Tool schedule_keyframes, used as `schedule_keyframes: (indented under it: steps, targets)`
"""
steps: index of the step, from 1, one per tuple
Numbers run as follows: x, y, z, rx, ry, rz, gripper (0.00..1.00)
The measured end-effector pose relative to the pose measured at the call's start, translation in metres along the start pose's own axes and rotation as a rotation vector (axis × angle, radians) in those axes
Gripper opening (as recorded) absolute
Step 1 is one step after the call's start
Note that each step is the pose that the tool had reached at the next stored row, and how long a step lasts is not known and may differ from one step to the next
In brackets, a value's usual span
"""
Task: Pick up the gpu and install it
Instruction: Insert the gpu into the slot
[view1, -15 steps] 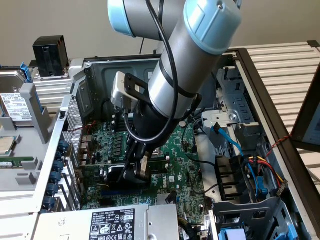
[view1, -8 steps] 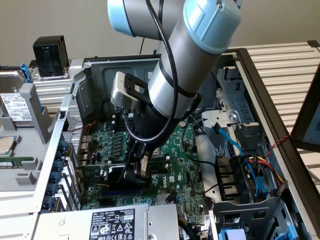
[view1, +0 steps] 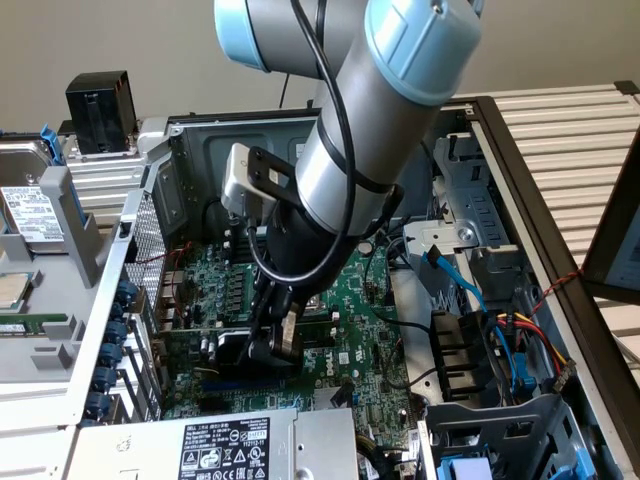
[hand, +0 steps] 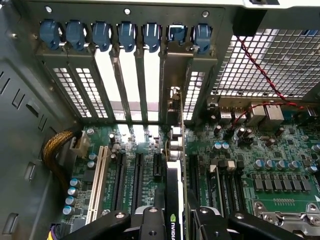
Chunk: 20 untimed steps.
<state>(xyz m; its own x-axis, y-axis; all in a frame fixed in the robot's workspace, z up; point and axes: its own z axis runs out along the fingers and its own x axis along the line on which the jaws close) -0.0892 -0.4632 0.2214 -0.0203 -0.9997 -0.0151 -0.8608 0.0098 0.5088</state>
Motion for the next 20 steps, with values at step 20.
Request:
schedule_keyframes:
  steps: [20]
  targets:
    - [-0.0018,0.0046,0.0028,0.0214,0.0002,-0.001,0.27]
